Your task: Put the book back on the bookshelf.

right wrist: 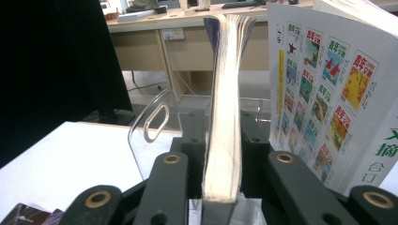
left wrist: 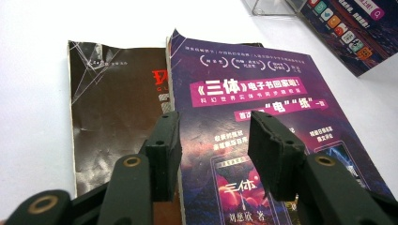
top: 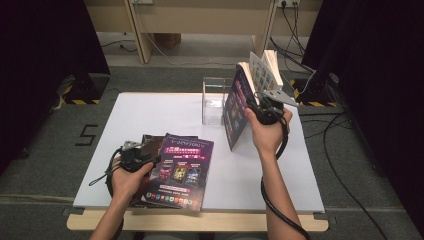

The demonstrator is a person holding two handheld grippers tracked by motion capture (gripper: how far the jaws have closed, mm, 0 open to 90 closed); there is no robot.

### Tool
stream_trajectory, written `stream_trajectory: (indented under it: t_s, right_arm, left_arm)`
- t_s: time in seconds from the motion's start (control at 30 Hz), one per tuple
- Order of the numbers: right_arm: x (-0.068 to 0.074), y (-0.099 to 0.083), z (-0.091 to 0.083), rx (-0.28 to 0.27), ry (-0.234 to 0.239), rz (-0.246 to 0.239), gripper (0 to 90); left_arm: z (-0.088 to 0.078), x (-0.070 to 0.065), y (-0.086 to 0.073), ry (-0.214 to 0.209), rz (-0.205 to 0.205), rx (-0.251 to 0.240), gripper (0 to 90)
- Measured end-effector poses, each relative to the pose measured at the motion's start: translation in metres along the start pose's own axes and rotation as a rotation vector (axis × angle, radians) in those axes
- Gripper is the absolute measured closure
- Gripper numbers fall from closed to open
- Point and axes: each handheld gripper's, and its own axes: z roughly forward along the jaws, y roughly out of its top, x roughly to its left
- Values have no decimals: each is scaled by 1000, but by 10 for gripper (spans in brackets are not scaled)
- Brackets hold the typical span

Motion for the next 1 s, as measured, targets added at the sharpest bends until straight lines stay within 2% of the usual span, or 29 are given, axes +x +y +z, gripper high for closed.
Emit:
stream_trajectory:
  t_s: [0.13, 0.37, 0.53, 0.83, 1.0]
  right_arm:
    - [-1, 1, 0, 4, 12, 5, 820]
    - [1, 0, 1, -10, 21, 31, 828]
    - [3, -2, 0, -47, 23, 9, 830]
    - [6, 1, -1, -74, 34, -22, 831]
    - [7, 7, -1, -85, 19, -39, 830]
  left_arm:
    - [0, 0, 0, -1, 2, 1, 534]
    - [-1, 1, 0, 2, 1, -1, 534]
    - [1, 1, -1, 0, -1, 3, 534]
    - [0, 1, -1, 2, 1, 2, 534]
    - [0, 2, -1, 3, 1, 3, 534]
